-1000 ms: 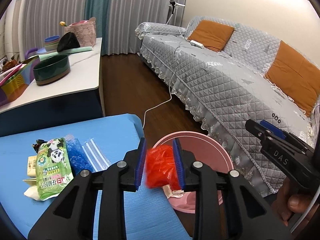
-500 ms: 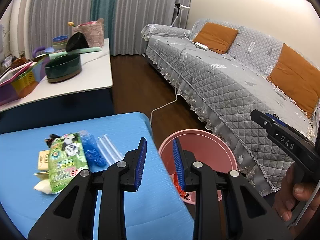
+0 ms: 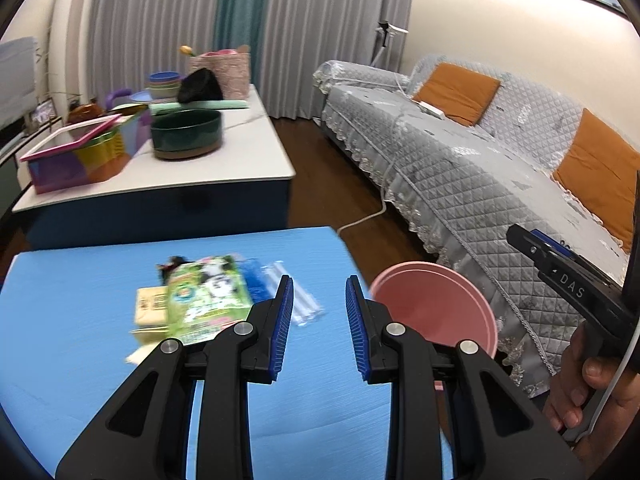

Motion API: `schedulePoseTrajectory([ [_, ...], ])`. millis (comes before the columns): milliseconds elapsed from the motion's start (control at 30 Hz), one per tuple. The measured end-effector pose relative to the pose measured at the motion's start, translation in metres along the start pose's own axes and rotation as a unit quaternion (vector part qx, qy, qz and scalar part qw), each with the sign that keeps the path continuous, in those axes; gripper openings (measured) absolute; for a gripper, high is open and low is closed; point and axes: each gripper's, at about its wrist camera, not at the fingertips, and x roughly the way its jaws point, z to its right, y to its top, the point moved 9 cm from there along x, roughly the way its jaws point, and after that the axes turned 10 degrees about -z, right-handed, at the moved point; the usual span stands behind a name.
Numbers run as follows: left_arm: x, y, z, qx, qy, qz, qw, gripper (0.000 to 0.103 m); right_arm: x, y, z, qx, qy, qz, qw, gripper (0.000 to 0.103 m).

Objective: Collect trash
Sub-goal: 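Bring both open tools back over the remaining trash on the table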

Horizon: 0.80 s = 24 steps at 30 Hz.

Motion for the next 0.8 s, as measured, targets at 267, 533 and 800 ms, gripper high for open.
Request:
schedulePoseTrajectory([
  [267, -0.011, -0.016, -0.071, -0.028, 0.035, -0.002, 0.9990, 0.028, 0.008, -0.013, -0.034, -0.016, 0.030, -0.014, 0.999, 0.040],
  [533, 0.004, -0.034, -0.137, -0.079, 0.067, -0.011, 0.9946, 0.027, 0.032, -0.029, -0.073, -0.038, 0.055, -0.042, 0.997, 0.033],
  [800, 0.032, -0.054, -0.169, -0.100, 0.076, -0.035, 0.9915, 0.027, 0.071, -0.043, -0.104, -0.051, 0.067, -0.075, 0.994, 0.033],
])
